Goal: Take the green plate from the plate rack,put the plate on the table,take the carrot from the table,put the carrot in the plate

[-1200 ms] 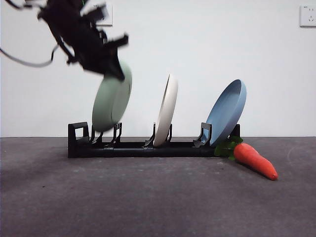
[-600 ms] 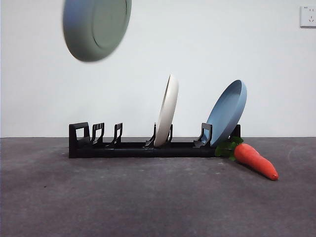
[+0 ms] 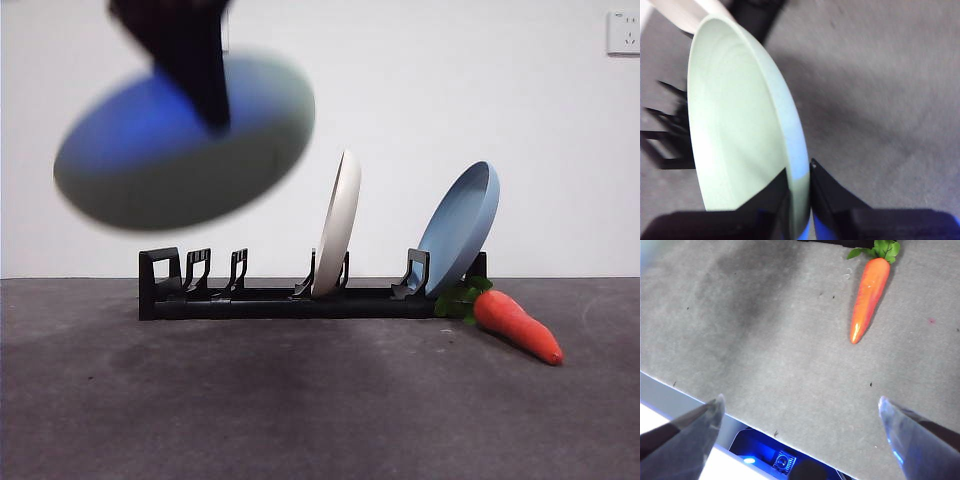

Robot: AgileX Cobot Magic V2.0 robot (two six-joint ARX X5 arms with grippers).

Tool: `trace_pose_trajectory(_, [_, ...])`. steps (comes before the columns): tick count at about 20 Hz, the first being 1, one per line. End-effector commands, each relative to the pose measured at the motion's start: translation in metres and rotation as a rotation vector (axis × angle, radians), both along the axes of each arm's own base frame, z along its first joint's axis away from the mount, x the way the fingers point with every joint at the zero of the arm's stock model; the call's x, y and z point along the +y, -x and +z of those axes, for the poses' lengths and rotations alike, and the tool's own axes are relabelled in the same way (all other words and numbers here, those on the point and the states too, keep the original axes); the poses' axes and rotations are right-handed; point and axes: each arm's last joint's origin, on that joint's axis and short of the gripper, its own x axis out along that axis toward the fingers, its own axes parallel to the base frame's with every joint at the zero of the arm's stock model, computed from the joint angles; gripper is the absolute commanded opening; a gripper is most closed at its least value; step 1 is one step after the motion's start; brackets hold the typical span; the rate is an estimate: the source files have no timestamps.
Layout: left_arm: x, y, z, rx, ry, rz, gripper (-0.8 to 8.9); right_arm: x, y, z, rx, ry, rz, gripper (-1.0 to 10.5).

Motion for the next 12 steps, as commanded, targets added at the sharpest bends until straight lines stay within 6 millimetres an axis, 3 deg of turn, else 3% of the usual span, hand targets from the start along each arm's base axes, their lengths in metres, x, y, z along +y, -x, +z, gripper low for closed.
trace_pose_trajectory(1, [-0.013, 0.003, -0.034, -0.013, -0.043, -0.061, -0.06, 0.000, 0.000, 0.001, 0.005, -0.014, -0.012, 6.0])
trace_pose_trajectory(6, [-0.049, 0.002, -0.091, -0.022, -0.246, -0.158, -0.06, 0.000, 0.000, 0.001, 0.008, -0.015, -0.013, 6.0])
trace_pose_trajectory(9, [-0.060, -0.002, -0.123, 0.024, -0.313, -0.158, -0.06, 0.000, 0.000, 0.000, 0.011, -0.014, -0.013, 6.0])
trace_pose_trajectory(12, [-0.065, -0.005, -0.142, 0.037, -0.330, -0.128, -0.07, 0.000, 0.000, 0.000, 0.011, -0.015, -0.013, 6.0])
